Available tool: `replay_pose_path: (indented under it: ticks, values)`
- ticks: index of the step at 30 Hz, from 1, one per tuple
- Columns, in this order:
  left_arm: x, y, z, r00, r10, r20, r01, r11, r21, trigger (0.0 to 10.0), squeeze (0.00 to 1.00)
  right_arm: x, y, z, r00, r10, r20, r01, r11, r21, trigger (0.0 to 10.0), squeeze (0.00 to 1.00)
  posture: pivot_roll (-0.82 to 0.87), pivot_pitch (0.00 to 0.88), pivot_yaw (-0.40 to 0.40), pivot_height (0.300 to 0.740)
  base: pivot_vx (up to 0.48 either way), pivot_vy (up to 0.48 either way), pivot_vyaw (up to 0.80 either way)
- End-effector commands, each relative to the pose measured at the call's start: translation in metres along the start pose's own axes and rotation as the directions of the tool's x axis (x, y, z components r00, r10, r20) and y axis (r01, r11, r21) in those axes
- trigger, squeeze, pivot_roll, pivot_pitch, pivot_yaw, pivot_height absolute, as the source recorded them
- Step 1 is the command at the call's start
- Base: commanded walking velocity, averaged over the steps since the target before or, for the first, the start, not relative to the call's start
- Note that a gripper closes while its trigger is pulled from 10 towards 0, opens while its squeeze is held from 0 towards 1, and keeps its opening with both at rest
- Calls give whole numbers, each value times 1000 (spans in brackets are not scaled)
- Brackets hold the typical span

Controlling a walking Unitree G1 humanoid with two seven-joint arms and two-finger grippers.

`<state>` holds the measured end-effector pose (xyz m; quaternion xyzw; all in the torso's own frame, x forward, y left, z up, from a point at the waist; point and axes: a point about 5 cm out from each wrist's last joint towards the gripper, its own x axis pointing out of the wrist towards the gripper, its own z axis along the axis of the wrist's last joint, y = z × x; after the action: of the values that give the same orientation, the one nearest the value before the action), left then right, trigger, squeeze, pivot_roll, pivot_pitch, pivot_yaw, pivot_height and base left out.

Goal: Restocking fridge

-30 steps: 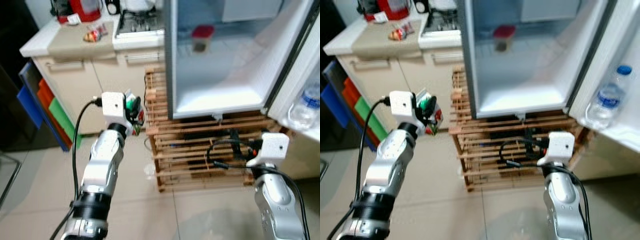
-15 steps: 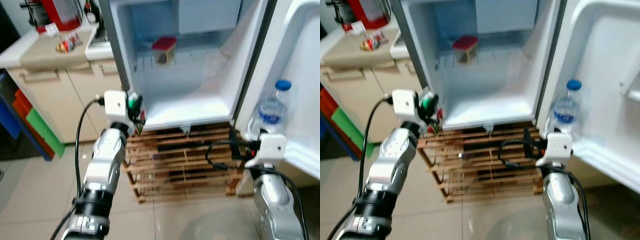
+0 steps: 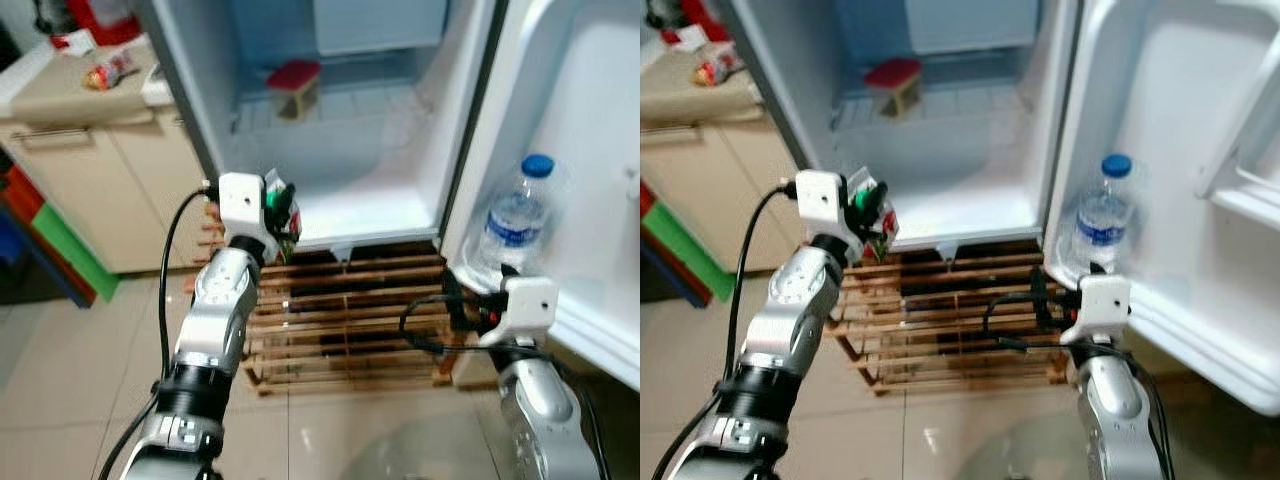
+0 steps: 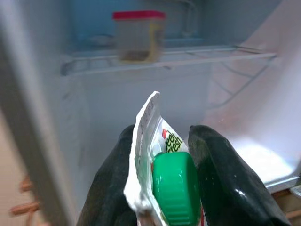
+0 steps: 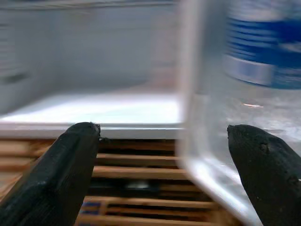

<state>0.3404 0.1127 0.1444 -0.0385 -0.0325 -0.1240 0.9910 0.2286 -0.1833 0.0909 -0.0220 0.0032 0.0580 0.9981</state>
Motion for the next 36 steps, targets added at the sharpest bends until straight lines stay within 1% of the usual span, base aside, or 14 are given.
replay_pose_path:
  ticks: [1,6,9,11,13,16,20,22,25,26,28,30,33,36]
  values:
    - [6,0,8,1000,-12,25,12,1000,18,10000,0,-5,-1,2,1000,18,-4,-18,1000,12,10000,0,-223,0,119,740,0,0,0]
    - [10,2,6,1000,-10,14,10,1000,14,10000,0,-12,-6,4,1000,13,-1,-13,1000,22,10000,0,-236,0,121,740,0,0,0]
    - [19,3,5,1000,-13,10,13,1000,1,10000,0,-15,0,8,998,63,8,-63,997,32,10000,0,-238,0,113,740,0,0,0]
    - [24,3,6,1000,-15,14,15,1000,8,10000,0,-16,3,10,996,94,9,-94,995,33,10000,0,-238,0,111,740,0,0,0]
    - [34,1,8,1000,-11,12,11,1000,7,10000,0,-17,7,13,991,133,9,-133,990,35,10000,0,-242,0,108,740,0,0,0]
    - [38,1,9,1000,-17,13,17,1000,0,10000,0,-16,8,15,990,144,10,-144,989,27,10000,0,-248,0,111,740,0,0,0]
    - [45,1,10,1000,-5,16,5,1000,-12,10000,0,-21,11,20,990,142,9,-142,989,30,10000,0,-264,2,117,740,0,0,0]
    - [47,-1,11,1000,0,23,0,1000,1,10000,0,-31,13,22,990,142,1,-142,989,34,10000,0,-291,53,121,740,0,0,0]
    - [50,0,9,1000,27,9,-27,1000,-12,10000,0,-41,15,23,992,126,-23,-125,991,37,10000,0,-309,79,120,740,0,0,0]
    - [51,1,8,999,47,2,-47,999,-17,10000,0,-48,17,25,992,122,-32,-121,992,31,10000,0,-343,126,114,740,0,0,0]
    - [51,1,6,998,69,-1,-69,997,-15,10000,0,-61,19,29,991,122,-45,-121,992,20,10000,0,-360,146,107,740,0,0,0]
    - [52,2,7,997,80,2,-80,996,-28,10000,0,-71,19,35,991,119,-55,-119,993,14,10000,0,-389,183,98,740,0,0,0]
    - [53,3,9,997,75,11,-74,996,-51,10000,0,-77,17,40,993,101,-66,-101,995,7,10000,0,-400,193,93,740,0,0,0]
    - [48,0,8,998,23,52,-22,999,-23,10000,0,-80,10,47,998,46,-53,-46,999,-8,10000,0,-398,200,93,740,0,0,0]
